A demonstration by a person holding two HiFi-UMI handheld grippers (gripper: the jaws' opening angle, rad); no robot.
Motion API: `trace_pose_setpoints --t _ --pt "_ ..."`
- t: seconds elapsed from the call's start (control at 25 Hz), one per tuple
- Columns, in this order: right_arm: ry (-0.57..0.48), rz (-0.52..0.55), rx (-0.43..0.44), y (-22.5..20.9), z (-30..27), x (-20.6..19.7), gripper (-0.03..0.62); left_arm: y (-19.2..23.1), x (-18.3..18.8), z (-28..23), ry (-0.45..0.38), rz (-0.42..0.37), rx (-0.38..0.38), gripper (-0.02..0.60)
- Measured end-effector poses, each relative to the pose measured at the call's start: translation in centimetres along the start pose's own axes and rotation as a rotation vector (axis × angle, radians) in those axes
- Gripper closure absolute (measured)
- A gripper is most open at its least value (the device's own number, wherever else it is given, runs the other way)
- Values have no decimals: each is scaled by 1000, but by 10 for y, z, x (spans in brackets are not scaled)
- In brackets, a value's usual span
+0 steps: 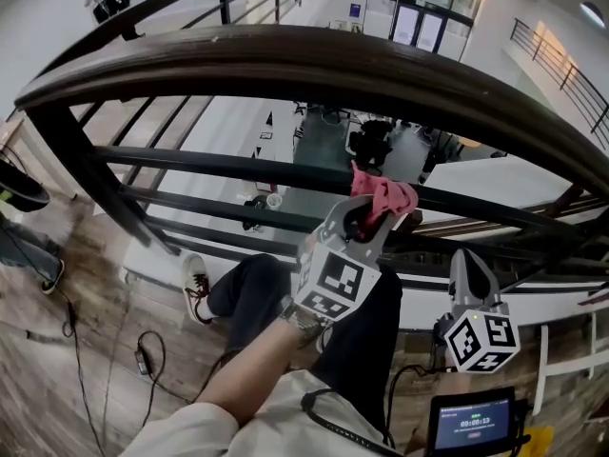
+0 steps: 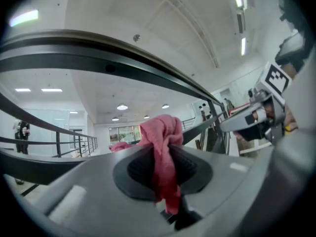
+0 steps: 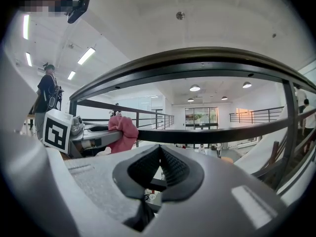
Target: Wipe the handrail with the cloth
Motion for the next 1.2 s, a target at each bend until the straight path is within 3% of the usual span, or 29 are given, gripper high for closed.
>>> trace_pose_setpoints --t 0.16,1.2 --pt "3 -2 -7 2 -4 0 591 11 -11 10 -10 -5 47 508" --pt "7 15 69 95 -53 17 591 88 -3 79 -43 -33 118 508"
Point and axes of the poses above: the fingertips, and each gripper's own axes: z backward along the fingers, y to its left, x out of its top, the point moved 1 cm from there along z, backward along the fingers, and after that the axes turned 3 degrees about z, right-handed, at the moved point
